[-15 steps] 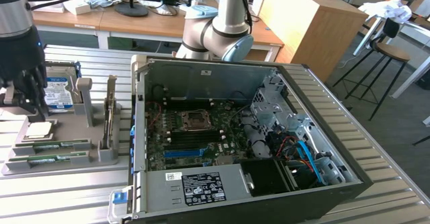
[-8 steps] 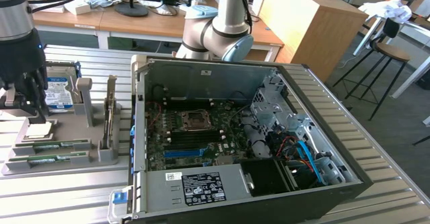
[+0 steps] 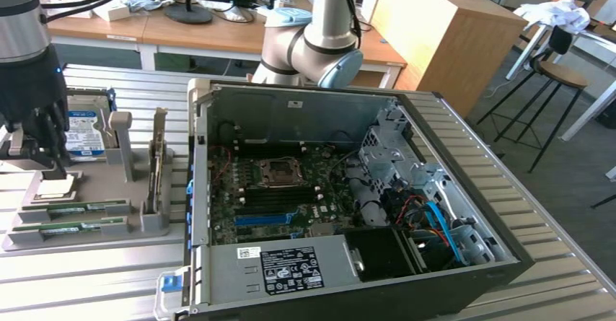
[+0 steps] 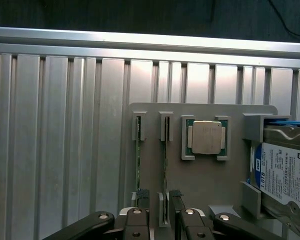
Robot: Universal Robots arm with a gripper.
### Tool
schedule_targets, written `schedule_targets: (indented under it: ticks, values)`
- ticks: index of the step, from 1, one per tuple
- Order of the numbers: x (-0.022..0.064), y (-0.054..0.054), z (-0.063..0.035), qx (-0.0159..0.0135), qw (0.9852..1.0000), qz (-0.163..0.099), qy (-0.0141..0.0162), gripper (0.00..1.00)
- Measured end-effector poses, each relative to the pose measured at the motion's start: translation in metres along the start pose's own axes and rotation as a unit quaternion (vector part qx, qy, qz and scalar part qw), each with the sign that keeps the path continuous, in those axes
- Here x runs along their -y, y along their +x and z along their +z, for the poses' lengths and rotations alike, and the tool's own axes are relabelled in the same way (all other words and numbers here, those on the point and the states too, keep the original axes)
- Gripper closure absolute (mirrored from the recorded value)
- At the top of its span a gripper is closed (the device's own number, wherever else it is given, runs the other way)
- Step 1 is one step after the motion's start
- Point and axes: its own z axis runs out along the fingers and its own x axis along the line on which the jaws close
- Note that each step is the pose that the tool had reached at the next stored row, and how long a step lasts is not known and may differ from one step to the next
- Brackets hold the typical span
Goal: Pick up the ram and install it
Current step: 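Pick up the ram and move it above insertion slot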
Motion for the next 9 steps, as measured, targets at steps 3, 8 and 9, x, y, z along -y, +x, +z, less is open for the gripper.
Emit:
schedule_targets:
  ticks: [3,8,9]
  values:
    - [0.0000,0.0000,0.0001,0.0001,1.0000,0.000,0.0001,0.70]
    - [0.0000,0.0000,0.0002,0.0001,1.0000,0.000,0.0001,0.70]
    - [0.0000,0.0000,0.0002,0.0001,1.0000,0.000,0.0001,0.70]
